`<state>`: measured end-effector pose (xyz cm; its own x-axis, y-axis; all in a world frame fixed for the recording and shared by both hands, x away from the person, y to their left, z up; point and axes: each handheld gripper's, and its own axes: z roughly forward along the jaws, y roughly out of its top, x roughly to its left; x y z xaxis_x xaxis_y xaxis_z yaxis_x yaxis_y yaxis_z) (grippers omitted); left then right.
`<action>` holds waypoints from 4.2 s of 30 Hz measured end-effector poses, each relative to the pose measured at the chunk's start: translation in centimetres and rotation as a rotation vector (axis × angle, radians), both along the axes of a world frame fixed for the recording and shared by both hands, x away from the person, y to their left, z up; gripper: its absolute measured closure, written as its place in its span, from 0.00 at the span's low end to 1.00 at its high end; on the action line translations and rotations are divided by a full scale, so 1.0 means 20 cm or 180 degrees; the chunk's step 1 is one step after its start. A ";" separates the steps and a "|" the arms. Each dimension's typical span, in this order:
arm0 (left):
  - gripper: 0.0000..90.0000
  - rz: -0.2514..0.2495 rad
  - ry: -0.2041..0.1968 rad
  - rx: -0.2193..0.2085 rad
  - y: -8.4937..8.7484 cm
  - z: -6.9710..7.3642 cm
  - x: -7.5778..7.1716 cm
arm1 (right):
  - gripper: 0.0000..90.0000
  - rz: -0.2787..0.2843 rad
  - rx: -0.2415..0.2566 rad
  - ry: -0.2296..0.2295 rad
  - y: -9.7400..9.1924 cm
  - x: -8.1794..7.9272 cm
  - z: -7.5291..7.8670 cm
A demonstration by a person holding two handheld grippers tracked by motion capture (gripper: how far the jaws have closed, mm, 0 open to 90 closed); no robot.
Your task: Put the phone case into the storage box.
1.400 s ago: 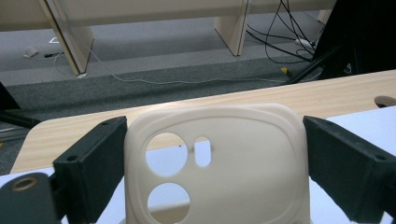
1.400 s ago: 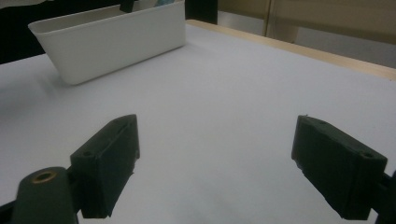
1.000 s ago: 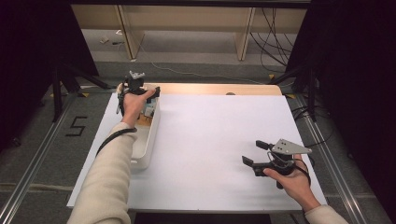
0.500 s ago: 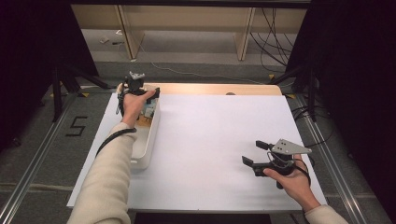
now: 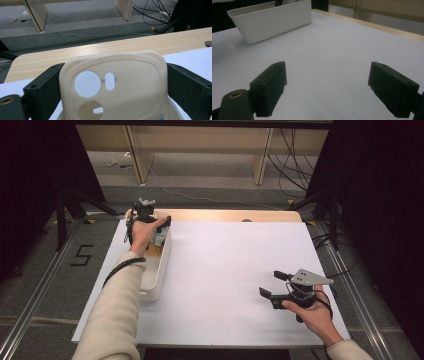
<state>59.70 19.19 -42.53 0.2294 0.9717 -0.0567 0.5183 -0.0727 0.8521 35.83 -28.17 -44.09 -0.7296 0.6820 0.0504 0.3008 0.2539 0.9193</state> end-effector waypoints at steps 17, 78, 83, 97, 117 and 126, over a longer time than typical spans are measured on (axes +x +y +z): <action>0.00 0.0026 -0.0129 -0.0038 -0.02 0.06 0.01 | 0.18 0.0016 -0.0028 0.0029 0.00 0.00 0.00; 0.02 -0.0305 -0.0331 -0.0270 -0.04 0.23 -0.34 | 0.18 -0.0034 -0.0044 0.0016 0.00 0.00 0.00; 0.02 -0.0364 -0.0327 -0.0259 -0.05 0.23 -0.37 | 0.18 -0.0040 -0.0047 0.0016 0.00 0.00 0.00; 0.03 -0.0525 -0.0333 -0.0252 -0.07 0.20 -0.47 | 0.18 -0.0053 -0.0054 0.0015 0.00 0.00 0.00; 0.03 -0.0803 -0.0352 -0.0309 -0.12 0.19 -0.62 | 0.18 -0.0050 -0.0044 0.0003 0.00 0.00 0.00; 0.04 -0.1003 -0.0411 -0.0297 -0.17 0.18 -0.70 | 0.18 -0.0051 -0.0044 -0.0003 0.00 0.00 0.00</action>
